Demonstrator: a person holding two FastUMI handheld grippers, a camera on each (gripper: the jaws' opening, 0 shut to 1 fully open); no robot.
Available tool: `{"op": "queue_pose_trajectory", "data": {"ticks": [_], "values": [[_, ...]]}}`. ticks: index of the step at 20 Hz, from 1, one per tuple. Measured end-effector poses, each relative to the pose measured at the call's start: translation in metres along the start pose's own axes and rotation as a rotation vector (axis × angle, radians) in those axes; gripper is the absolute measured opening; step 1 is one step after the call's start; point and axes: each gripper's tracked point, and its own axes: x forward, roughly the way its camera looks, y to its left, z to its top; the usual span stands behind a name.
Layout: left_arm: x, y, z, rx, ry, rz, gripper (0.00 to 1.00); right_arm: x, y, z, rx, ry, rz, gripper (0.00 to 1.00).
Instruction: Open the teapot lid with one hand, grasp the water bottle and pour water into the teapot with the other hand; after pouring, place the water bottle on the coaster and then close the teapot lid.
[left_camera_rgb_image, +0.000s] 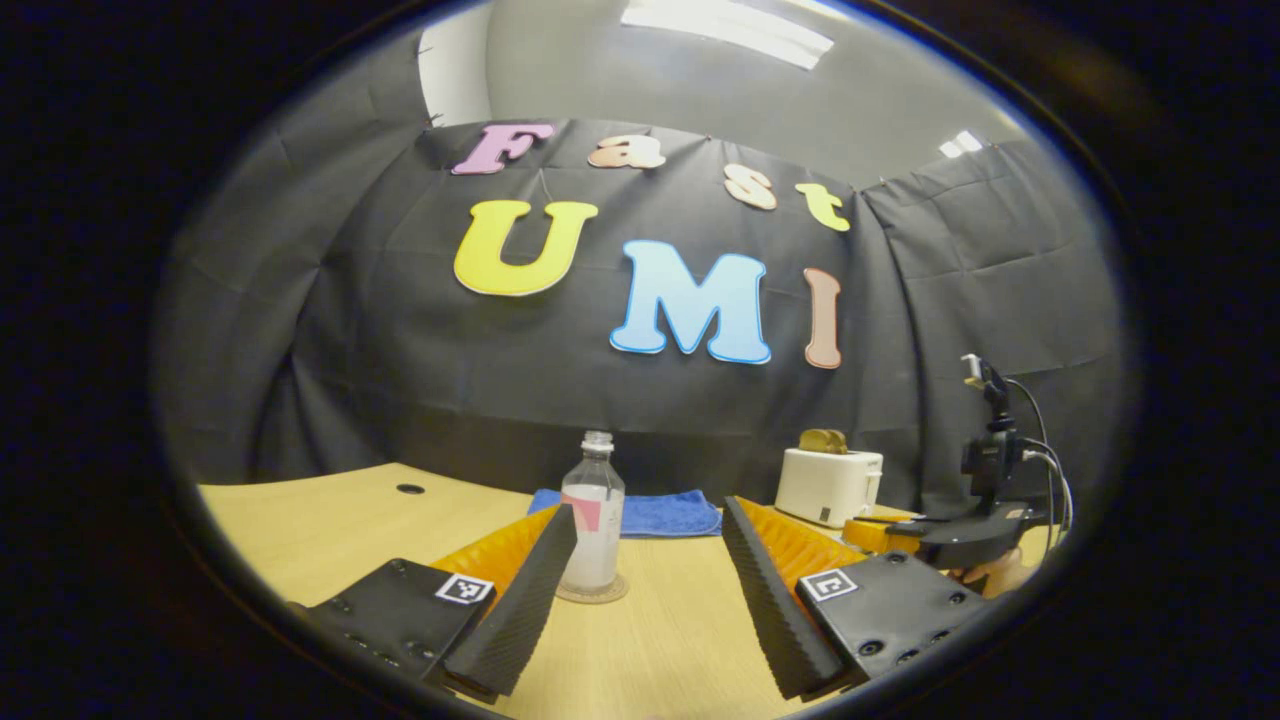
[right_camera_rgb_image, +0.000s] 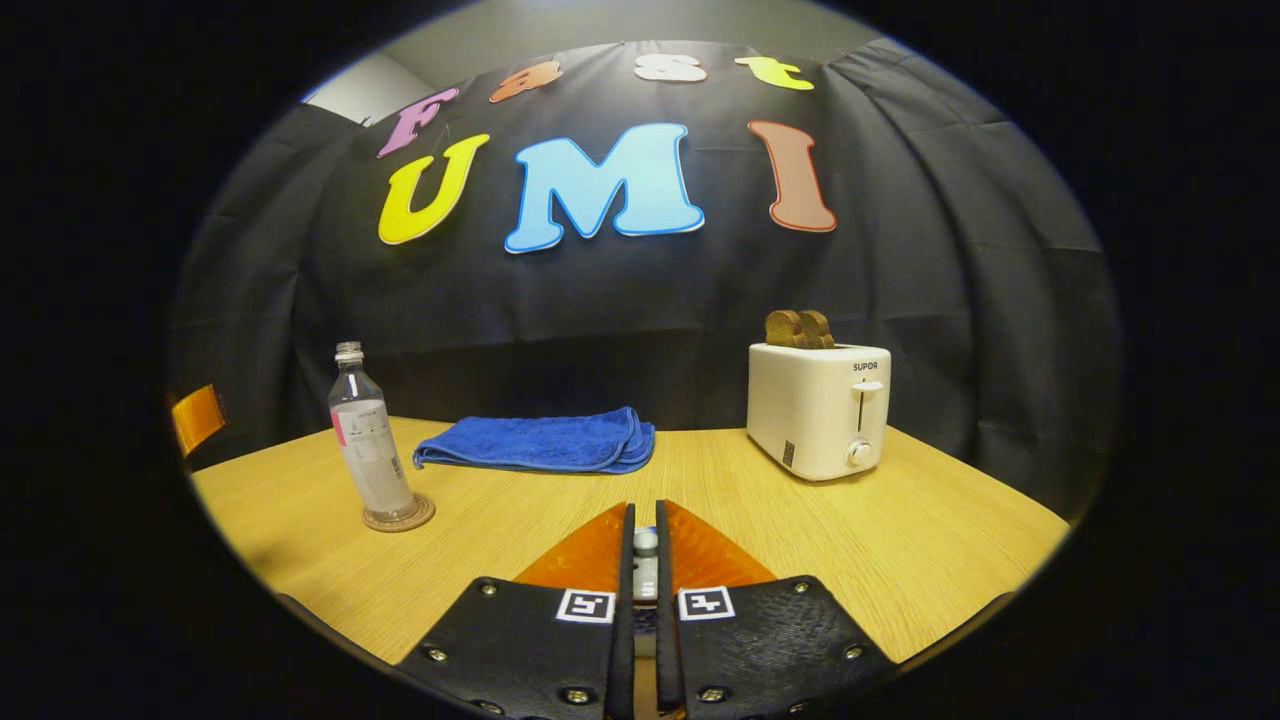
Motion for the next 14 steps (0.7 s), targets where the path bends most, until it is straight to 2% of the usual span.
{"op": "queue_pose_trajectory", "data": {"ticks": [6,9,10,12,14], "values": [[-0.002,-0.003,-0.018,0.008,0.048,0.014,1.0,0.001,0.003,-0.005,-0.014,0.016,-0.009,0.08],[-0.008,-0.001,-0.015,0.014,0.041,0.032,1.0,-0.004,0.005,-0.004,-0.036,-0.004,-0.007,0.14],[-0.009,0.001,-0.016,0.025,0.039,0.04,1.0,-0.005,0.006,-0.001,-0.04,-0.014,-0.006,0.28],[-0.012,0.003,-0.014,0.059,0.033,0.057,1.0,-0.021,0.003,0.012,-0.031,-0.04,-0.011,0.33],[-0.016,0.002,-0.016,0.096,0.037,0.069,1.0,-0.048,0.008,0.019,-0.024,-0.056,-0.014,0.54]]}}
